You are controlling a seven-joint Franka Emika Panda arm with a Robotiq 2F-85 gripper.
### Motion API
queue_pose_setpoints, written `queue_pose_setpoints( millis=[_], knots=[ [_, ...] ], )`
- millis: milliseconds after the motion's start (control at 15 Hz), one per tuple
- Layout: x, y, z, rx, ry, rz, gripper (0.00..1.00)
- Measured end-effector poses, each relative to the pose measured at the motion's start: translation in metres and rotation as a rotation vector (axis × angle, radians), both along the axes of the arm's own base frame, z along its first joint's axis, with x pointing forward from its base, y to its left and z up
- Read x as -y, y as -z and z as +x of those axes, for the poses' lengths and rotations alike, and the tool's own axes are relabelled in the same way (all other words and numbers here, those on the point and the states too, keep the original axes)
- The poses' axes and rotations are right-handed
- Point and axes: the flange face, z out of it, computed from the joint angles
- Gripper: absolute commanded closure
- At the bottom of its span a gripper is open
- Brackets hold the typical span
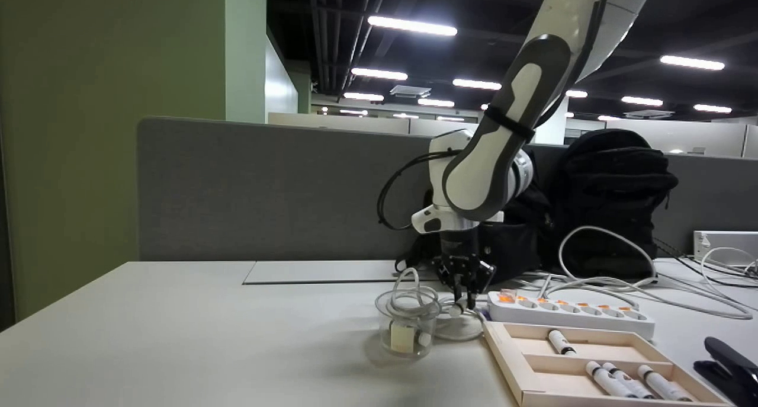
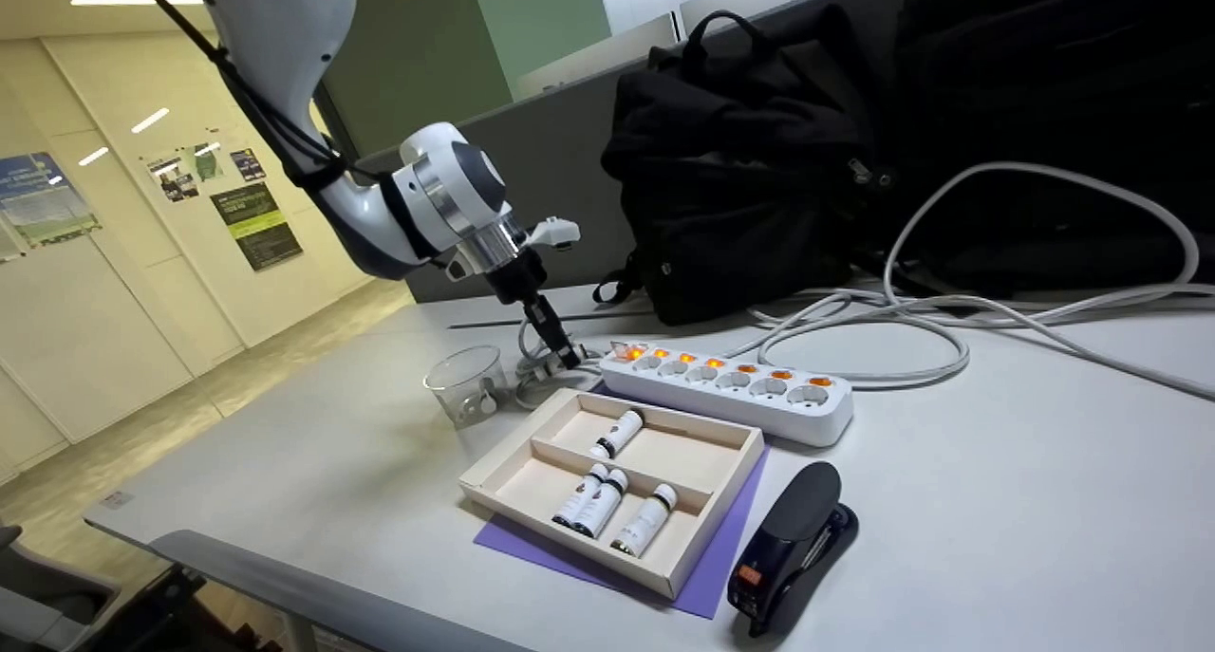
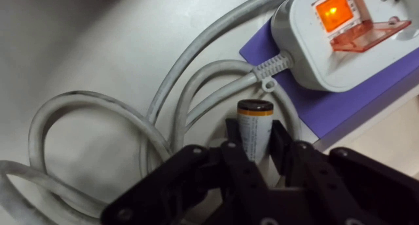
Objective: Remove one bottle from the tray and place it on the left side of the table
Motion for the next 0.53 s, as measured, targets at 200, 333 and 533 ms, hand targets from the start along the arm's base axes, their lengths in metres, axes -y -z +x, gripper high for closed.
queue_pose_setpoints(
  millis=[200,333,533],
  knots=[
    [0.006,0.011,0.005,-0.011,0.072,0.044,0.40],
    [0.007,0.011,0.009,-0.008,0.106,0.064,0.25],
    [0.002,-0.005,0.016,0.013,0.144,0.099,0.05]
  ],
)
